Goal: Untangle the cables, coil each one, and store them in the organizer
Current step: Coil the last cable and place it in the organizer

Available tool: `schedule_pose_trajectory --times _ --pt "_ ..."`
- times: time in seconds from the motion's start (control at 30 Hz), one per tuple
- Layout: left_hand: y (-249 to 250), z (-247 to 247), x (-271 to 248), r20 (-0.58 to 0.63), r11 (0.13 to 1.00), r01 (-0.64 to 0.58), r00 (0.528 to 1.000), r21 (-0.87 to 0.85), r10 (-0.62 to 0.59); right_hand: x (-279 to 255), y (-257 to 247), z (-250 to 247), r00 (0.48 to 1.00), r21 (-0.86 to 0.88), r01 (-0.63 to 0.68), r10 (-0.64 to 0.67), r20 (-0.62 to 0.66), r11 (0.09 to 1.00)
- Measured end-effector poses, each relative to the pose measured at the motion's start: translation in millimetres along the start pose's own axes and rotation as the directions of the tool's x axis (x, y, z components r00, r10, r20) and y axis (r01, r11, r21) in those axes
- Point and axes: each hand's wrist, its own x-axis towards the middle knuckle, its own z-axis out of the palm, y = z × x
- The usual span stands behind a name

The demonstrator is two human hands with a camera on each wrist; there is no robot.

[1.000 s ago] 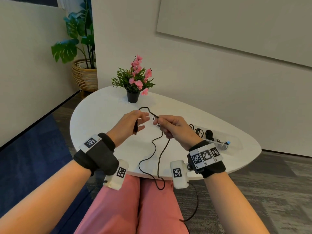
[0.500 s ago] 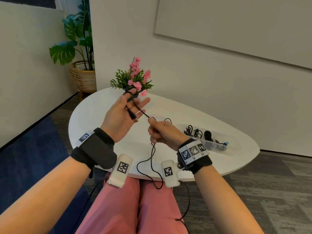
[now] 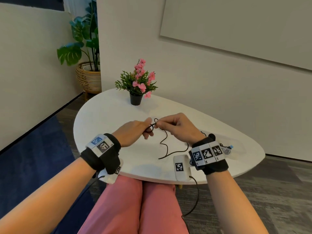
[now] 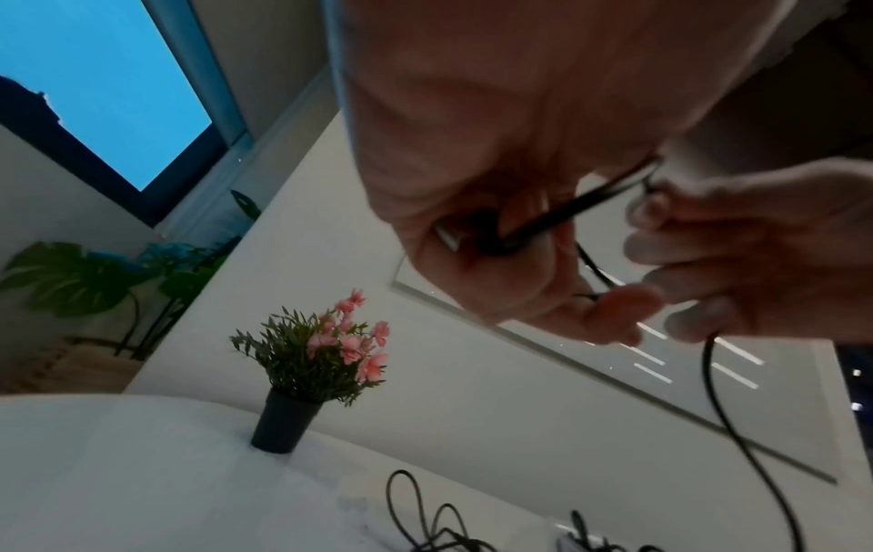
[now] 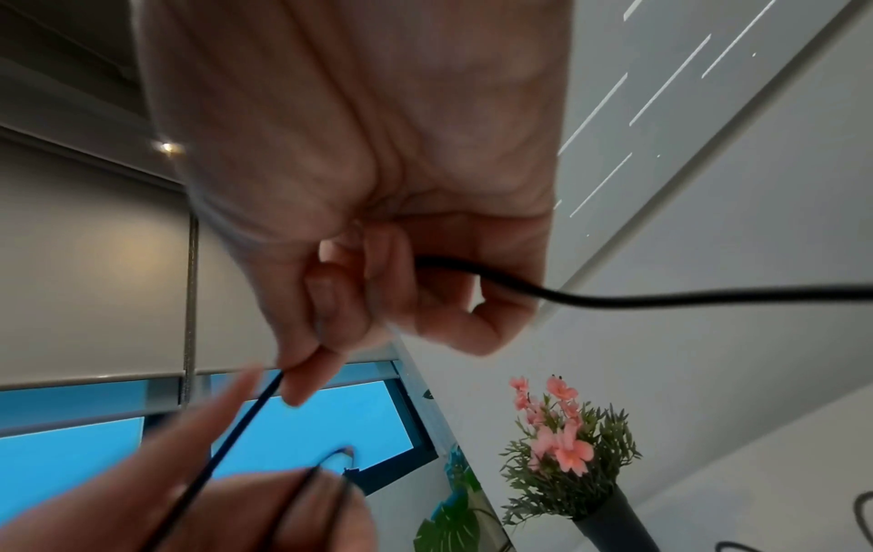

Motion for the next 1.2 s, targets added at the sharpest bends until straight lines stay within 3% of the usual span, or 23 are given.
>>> schedule_pose_trajectory --times 0.07,0.2,0.3,0.37,0.43,0.53,0.63,0.7,0.83,0.87,0.9,1.0,1.07,1.1,1.13,1.17,1.2 --pt "8 2 -2 0.056 0.988 -0.037 0.997 -0.148 0.046 4 6 -2 0.995 0.015 0.003 -0.001 -0.099 1.000" --pt "10 -1 -1 -0.016 0.929 -0.072 0.997 -0.362 0.071 4 20 -4 0.948 0.175 -0.060 0.111 -0.300 0.983" --pt "6 0 2 -0.095 0.753 -0.015 0.994 -0.658 -0.063 2 24 -4 0.930 0.401 -0.079 0.212 -0.301 0.913" --pt "3 1 5 -0.153 0.572 -0.037 0.976 -0.820 -0.155 0 27 2 0.939 0.482 -0.084 0.231 -0.255 0.872" --pt "0 -1 9 -0.192 0.357 -0.101 0.954 -0.929 -0.230 -4 33 12 0.939 0.507 -0.083 0.238 -0.249 0.858" --pt "-6 -7 12 -0.221 0.227 -0.160 0.935 -0.961 -0.276 -7 45 28 0.936 0.439 -0.094 0.229 -0.267 0.894" --pt "-11 -5 13 -0.183 0.119 -0.160 0.958 -0.980 -0.220 -7 50 46 0.964 0.268 -0.125 0.181 -0.195 0.955" --pt "-11 -3 14 -0.181 0.050 -0.174 0.958 -0.983 -0.222 -8 47 54 0.987 0.157 -0.132 0.144 -0.066 0.979" --pt "-14 -4 14 -0.136 -0.144 -0.206 0.912 -0.968 -0.387 -12 38 56 0.967 0.014 -0.127 0.120 0.223 0.992" --pt "-15 -5 13 -0.118 -0.105 -0.179 0.894 -0.978 -0.432 -13 35 53 0.955 -0.012 -0.130 0.128 0.268 0.991" --pt "-17 -7 14 -0.128 0.006 -0.142 0.874 -0.990 -0.469 -14 32 50 0.944 -0.037 -0.131 0.136 0.301 0.991" --pt "-19 -4 15 -0.297 0.553 0.003 0.841 -0.833 -0.452 -12 19 36 0.937 -0.093 -0.075 0.102 0.334 0.993" --pt "-17 4 14 -0.364 0.839 0.024 0.894 -0.544 -0.261 -8 9 27 0.953 -0.110 -0.006 0.039 0.301 0.994" --pt "-15 8 12 -0.333 0.942 0.030 0.931 -0.335 -0.149 -5 4 23 0.965 -0.110 0.022 0.008 0.264 0.994" --pt "-13 12 9 -0.262 0.989 0.027 0.963 -0.143 -0.064 -2 2 19 0.977 -0.106 0.038 -0.015 0.212 0.994" --pt "-11 15 9 -0.195 1.000 0.009 0.981 -0.023 -0.014 1 1 15 0.988 -0.100 0.041 -0.026 0.149 0.994" --pt "-10 18 7 -0.137 0.999 0.006 0.991 -0.050 -0.013 4 2 12 0.996 -0.091 0.039 -0.031 0.083 0.995"
